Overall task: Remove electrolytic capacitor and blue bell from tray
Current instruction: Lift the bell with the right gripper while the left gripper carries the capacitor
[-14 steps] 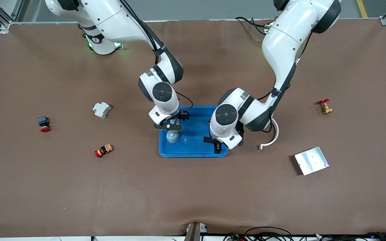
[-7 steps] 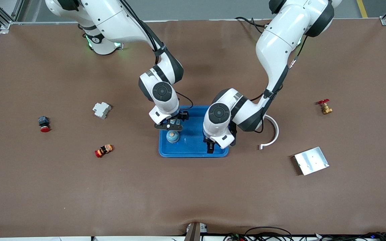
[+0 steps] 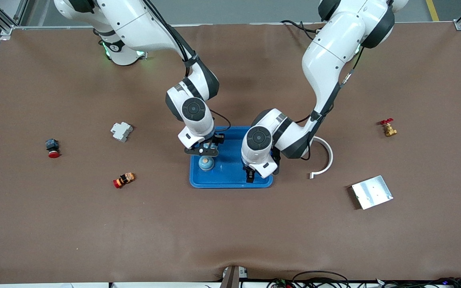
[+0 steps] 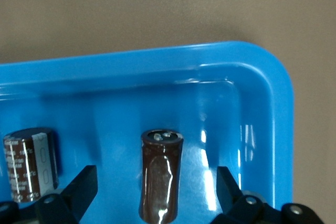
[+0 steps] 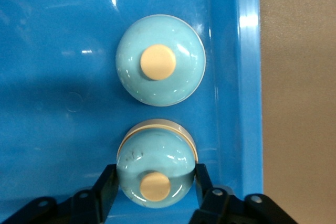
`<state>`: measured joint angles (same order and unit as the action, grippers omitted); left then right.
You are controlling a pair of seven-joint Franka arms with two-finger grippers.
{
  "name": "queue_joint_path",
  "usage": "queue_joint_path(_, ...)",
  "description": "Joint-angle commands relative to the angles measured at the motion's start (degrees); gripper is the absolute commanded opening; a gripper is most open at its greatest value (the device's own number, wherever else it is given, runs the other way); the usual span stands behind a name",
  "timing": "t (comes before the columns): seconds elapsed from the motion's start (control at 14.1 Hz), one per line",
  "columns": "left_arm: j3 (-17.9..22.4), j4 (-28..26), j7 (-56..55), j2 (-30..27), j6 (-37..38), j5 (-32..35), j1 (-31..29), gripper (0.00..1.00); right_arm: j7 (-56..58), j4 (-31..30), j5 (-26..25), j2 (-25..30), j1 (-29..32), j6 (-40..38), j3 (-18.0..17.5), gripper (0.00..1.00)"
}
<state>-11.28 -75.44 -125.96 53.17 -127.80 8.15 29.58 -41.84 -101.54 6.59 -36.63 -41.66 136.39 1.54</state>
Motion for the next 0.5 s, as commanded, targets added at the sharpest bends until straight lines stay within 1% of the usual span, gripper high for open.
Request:
queue_joint_path(0.0,0.5,1.6,-0.5,1.0,-0.1,1.3,0.7,1.00,-1.8,-0.1,0.6,-0.2,-0.9,0.6,0.6,0.31)
queue_joint_path(0.07,0.5,1.6,-0.7,1.0,-0.1,1.3,0.8,1.00,-1.8,-0.1,0.6,-0.1,-0.7,0.5,0.6,0.24)
queue_joint_path(0.14,0.6,1.5,-0.9,1.0,-0.1,1.4,1.2,0.81,-1.9,-0.1,0.6,0.1,-0.7,0.0,0.6,0.19)
queue_joint_path(0.21,0.6,1.5,-1.0,1.0,-0.1,1.6,1.7,0.49,-2.4,-0.1,0.6,0.4,-0.9,-0.2,0.6,0.18)
queue_joint_path(0.28,0.6,1.5,-0.8,1.0,-0.1,1.6,1.8,0.10,-4.0,-0.1,0.6,0.6,-1.3,-0.2,0.6,0.14)
queue_joint_path(0.35,0.9,1.4,-0.4,1.0,-0.1,1.6,1.8,0.00,-5.2,0.0,0.6,1.4,-1.6,-0.2,0.6,0.12)
queue_joint_path(0.42,1.0,1.4,-0.1,1.0,-0.1,1.7,1.8,0.00,-4.7,-0.1,0.5,2.3,-1.6,-0.8,0.7,0.10)
